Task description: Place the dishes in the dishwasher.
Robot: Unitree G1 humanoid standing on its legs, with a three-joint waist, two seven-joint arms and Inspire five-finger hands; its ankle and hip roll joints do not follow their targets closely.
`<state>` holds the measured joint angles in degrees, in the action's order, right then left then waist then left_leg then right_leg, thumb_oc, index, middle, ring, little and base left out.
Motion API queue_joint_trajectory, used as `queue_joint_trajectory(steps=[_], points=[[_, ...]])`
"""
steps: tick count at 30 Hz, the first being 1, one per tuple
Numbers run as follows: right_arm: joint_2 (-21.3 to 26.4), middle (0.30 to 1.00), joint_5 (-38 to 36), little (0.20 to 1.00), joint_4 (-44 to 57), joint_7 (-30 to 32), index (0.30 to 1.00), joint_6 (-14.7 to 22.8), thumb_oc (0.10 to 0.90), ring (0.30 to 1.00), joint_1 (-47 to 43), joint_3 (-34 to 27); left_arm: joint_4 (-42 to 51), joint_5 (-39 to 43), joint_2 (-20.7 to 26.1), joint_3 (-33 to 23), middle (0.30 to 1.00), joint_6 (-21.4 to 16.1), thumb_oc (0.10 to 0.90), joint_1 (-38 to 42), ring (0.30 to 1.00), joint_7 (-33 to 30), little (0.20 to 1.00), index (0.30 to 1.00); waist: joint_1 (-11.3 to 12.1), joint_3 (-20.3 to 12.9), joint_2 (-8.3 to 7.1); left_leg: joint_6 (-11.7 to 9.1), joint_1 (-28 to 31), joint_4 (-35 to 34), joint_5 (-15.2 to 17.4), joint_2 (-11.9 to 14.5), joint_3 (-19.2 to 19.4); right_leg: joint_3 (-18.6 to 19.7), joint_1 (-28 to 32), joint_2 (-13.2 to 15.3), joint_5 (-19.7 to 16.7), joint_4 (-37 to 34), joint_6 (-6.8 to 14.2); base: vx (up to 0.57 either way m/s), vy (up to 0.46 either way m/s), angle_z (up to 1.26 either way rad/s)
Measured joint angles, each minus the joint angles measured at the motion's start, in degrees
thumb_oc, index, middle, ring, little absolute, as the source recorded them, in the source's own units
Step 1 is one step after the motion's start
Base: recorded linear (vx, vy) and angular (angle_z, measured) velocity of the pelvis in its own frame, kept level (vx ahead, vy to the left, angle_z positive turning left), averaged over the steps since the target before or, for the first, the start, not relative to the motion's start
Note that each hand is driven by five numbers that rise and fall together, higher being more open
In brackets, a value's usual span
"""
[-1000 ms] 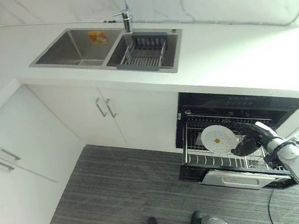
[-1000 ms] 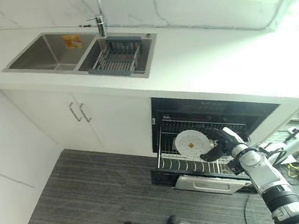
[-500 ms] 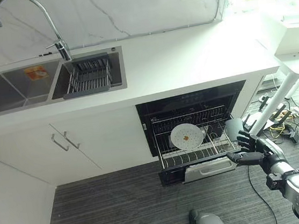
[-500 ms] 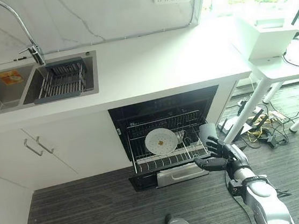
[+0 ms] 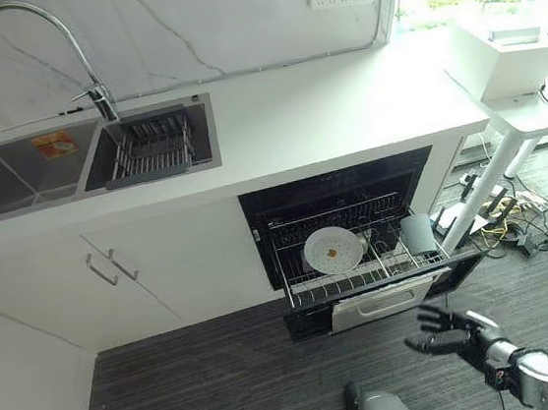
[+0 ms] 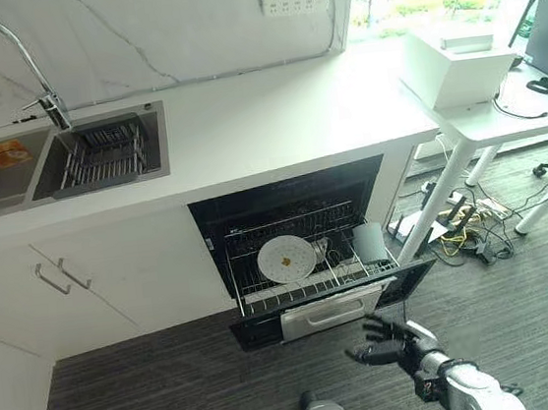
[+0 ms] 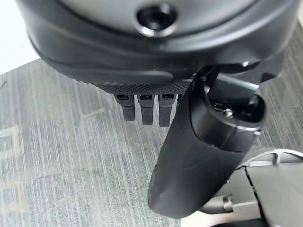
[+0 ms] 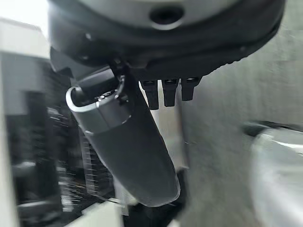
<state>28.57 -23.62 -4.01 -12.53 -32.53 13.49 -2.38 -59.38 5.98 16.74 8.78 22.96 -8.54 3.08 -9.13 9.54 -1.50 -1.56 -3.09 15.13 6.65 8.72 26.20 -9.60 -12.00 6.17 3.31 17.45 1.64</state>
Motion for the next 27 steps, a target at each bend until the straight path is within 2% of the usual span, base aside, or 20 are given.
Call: queue_joint_trajectory(steps=[4,11,19,23,27], points=[[-2.1,0.9,-1.3,0.9,-8.3,3.0,0.9,-0.4,0.8,0.9,-2.0,2.0,-2.0,0.1,0.1,0.2,0.9,1.2,0.8,1.5,0.9,-0.2,0.9,0.9,0.9,-1.2,-0.42,0.0,-0.7,-0.1,-0.4,0.0,-1.3,-0.8,-0.1,0.0,0.0,0.0,0.0,0.01,-0.036,0.14],[-5.3,0.9,-4.9,0.9,-16.6,7.7,0.9,-0.8,0.8,0.9,-7.4,3.9,-2.0,0.4,0.2,0.8,0.9,3.5,0.8,3.0,0.9,-0.3,0.9,0.9,2.7,-1.5,-0.3,0.3,-0.6,-0.1,-0.7,0.0,-2.0,-1.5,0.7,0.1,0.0,0.2,0.0,0.01,-0.024,0.07],[-5.4,0.9,-6.3,0.9,-20.3,10.6,0.9,-0.5,0.8,0.9,-11.1,3.9,-1.9,0.6,0.3,2.2,0.9,4.7,0.8,4.1,0.9,-0.4,0.9,0.9,4.4,-1.7,-0.04,0.1,-0.2,-0.3,-1.1,-0.2,-3.5,-2.2,1.6,0.1,0.0,0.3,-0.1,0.01,-0.008,0.08],[-5.4,0.9,-7.1,0.9,-27.5,11.7,0.9,-0.6,0.8,0.9,-12.8,4.2,-3.3,0.6,0.3,2.2,0.9,5.7,0.8,4.6,0.9,-0.4,0.9,0.9,5.6,-3.0,-0.34,0.1,0.1,-0.5,-1.1,-0.2,-4.4,-2.9,2.5,0.1,0.2,0.0,-0.4,0.04,-0.02,0.11],[-5.4,0.9,-8.9,0.9,-36.8,13.8,0.9,-0.5,0.8,0.9,-18.3,6.4,-5.4,1.3,0.4,2.6,0.9,6.1,0.8,5.6,0.9,-1.0,0.9,0.9,6.5,-4.5,-0.89,0.0,0.3,-0.5,-1.1,-0.2,-5.0,-3.7,3.4,0.2,0.3,-0.2,-0.5,0.06,-0.021,0.08]])
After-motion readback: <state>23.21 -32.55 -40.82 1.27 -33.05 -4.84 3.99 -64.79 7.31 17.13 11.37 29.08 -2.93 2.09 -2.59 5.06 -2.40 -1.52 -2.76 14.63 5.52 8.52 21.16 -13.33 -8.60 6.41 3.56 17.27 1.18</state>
